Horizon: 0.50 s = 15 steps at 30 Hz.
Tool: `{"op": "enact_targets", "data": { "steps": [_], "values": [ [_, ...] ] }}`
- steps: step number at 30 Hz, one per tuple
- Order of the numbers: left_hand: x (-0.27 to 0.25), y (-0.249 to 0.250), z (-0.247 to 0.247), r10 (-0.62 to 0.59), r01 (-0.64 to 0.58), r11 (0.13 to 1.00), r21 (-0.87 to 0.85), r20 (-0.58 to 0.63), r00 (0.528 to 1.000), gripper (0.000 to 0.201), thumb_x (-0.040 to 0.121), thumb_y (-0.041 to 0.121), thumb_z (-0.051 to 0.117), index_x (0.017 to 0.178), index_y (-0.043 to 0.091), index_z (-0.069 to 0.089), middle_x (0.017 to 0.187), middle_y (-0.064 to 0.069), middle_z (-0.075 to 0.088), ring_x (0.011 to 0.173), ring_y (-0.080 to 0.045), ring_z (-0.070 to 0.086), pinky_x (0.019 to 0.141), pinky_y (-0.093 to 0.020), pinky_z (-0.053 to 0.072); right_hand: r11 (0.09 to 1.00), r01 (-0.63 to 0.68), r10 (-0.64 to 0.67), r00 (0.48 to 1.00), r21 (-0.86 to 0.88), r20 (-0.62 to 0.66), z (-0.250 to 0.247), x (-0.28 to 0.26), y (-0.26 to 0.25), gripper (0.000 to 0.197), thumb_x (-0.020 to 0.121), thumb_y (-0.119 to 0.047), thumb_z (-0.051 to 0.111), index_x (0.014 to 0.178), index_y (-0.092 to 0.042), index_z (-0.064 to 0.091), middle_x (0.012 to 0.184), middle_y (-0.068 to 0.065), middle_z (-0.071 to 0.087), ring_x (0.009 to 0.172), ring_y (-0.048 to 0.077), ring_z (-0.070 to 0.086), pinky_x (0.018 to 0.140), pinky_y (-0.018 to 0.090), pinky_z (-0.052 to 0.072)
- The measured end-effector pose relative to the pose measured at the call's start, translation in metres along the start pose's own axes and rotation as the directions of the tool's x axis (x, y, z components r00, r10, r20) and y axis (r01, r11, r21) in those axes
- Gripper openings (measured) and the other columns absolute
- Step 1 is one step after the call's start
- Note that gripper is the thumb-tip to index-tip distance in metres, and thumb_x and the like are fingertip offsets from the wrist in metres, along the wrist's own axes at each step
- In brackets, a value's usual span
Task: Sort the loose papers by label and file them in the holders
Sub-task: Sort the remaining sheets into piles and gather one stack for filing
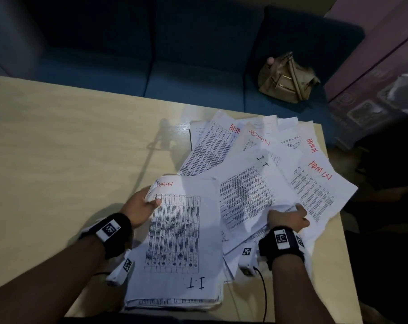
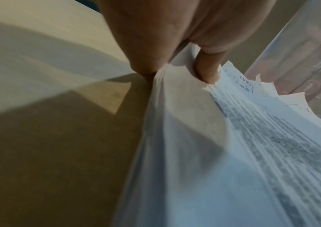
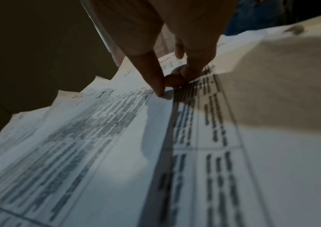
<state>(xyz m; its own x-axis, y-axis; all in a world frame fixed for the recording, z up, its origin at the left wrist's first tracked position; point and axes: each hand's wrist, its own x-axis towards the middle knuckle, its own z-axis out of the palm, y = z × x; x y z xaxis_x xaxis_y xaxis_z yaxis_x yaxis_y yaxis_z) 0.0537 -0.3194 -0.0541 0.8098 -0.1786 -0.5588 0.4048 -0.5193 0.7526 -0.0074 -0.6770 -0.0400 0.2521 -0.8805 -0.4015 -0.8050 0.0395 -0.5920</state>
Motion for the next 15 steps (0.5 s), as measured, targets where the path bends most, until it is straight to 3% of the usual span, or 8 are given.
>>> {"op": "enact_targets", "data": {
  "steps": [2, 4, 6, 7, 9, 11, 13, 15],
  "values": [
    [0.000, 0.001, -0.003, 0.005, -0.005, 1.000, 0.027, -0.034, 0.999, 0.039, 0.095, 0.016, 0.056, 0.134, 0.017, 0.054, 0.115, -0.002, 0.064, 0.107, -0.025, 0.058, 0.078, -0.028, 0.042, 0.989, 0.127, -0.127, 0.992, -0.079, 0.002, -0.006, 0.002, 0.002, 0.066, 0.078, 0.008, 0.056, 0.137, -0.013, 0.035, 0.142, 0.019, 0.023, 0.112, 0.032, 0.048, 0.100, 0.039, 0.046],
    [-0.001, 0.002, -0.007, 0.000, 0.003, 0.999, 0.036, -0.089, 0.996, 0.042, 0.095, 0.013, 0.056, 0.137, 0.016, 0.052, 0.121, -0.004, 0.062, 0.109, -0.025, 0.056, 0.086, -0.030, 0.042, 0.880, 0.402, -0.398, 0.915, -0.252, 0.073, -0.008, -0.002, 0.001, 0.073, 0.074, 0.013, 0.055, 0.138, -0.017, 0.038, 0.147, 0.012, 0.020, 0.115, 0.028, 0.049, 0.099, 0.040, 0.047],
    [-0.001, 0.004, -0.011, 0.004, 0.004, 0.998, 0.062, -0.127, 0.992, 0.042, 0.095, 0.012, 0.056, 0.137, 0.016, 0.052, 0.123, -0.005, 0.062, 0.108, -0.027, 0.057, 0.086, -0.030, 0.042, 0.520, 0.739, -0.665, 0.665, -0.429, 0.339, -0.003, -0.010, -0.001, 0.068, 0.077, 0.000, 0.063, 0.137, -0.023, 0.042, 0.153, 0.006, 0.025, 0.126, 0.028, 0.046, 0.104, 0.042, 0.042],
    [-0.002, 0.006, -0.012, 0.009, 0.003, 0.996, 0.088, -0.138, 0.990, 0.041, 0.095, 0.013, 0.055, 0.136, 0.016, 0.052, 0.122, -0.006, 0.062, 0.105, -0.027, 0.058, 0.084, -0.029, 0.043, 0.342, 0.840, -0.685, 0.529, -0.420, 0.500, 0.000, -0.014, -0.004, 0.060, 0.083, -0.016, 0.064, 0.138, -0.024, 0.042, 0.155, 0.003, 0.028, 0.132, 0.025, 0.042, 0.108, 0.041, 0.036],
    [-0.004, 0.010, -0.014, 0.013, 0.008, 0.991, 0.132, -0.153, 0.988, 0.041, 0.096, 0.013, 0.053, 0.137, 0.017, 0.051, 0.121, -0.006, 0.063, 0.100, -0.026, 0.058, 0.080, -0.028, 0.042, 0.143, 0.917, -0.586, 0.382, -0.372, 0.715, 0.006, -0.021, -0.012, 0.058, 0.090, -0.042, 0.055, 0.143, -0.028, 0.035, 0.152, 0.000, 0.036, 0.134, 0.021, 0.040, 0.111, 0.039, 0.030],
    [-0.006, 0.015, -0.015, 0.020, 0.010, 0.985, 0.173, -0.168, 0.986, 0.042, 0.096, 0.013, 0.053, 0.138, 0.018, 0.050, 0.122, -0.006, 0.062, 0.096, -0.025, 0.056, 0.079, -0.026, 0.039, 0.043, 0.891, -0.563, 0.395, -0.452, 0.726, 0.013, -0.026, -0.024, 0.060, 0.093, -0.047, 0.046, 0.147, -0.026, 0.028, 0.138, 0.006, 0.052, 0.123, 0.025, 0.050, 0.104, 0.037, 0.033],
    [-0.007, 0.015, -0.015, 0.019, 0.017, 0.979, 0.205, -0.172, 0.985, 0.043, 0.096, 0.012, 0.053, 0.138, 0.019, 0.050, 0.123, -0.007, 0.063, 0.093, -0.023, 0.056, 0.077, -0.025, 0.038, 0.103, 0.859, -0.601, 0.455, -0.501, 0.657, 0.020, -0.032, -0.043, 0.058, 0.095, -0.046, 0.046, 0.145, -0.023, 0.030, 0.123, 0.011, 0.061, 0.116, 0.028, 0.054, 0.100, 0.037, 0.034],
    [-0.007, 0.015, -0.015, 0.002, 0.035, 0.979, 0.201, -0.181, 0.983, 0.042, 0.096, 0.011, 0.052, 0.137, 0.019, 0.051, 0.123, -0.008, 0.064, 0.092, -0.023, 0.056, 0.078, -0.023, 0.038, 0.116, 0.879, -0.636, 0.422, -0.462, 0.645, 0.030, -0.036, -0.059, 0.061, 0.093, -0.046, 0.050, 0.144, -0.019, 0.032, 0.131, 0.011, 0.056, 0.122, 0.028, 0.048, 0.103, 0.040, 0.033]
  ]
}}
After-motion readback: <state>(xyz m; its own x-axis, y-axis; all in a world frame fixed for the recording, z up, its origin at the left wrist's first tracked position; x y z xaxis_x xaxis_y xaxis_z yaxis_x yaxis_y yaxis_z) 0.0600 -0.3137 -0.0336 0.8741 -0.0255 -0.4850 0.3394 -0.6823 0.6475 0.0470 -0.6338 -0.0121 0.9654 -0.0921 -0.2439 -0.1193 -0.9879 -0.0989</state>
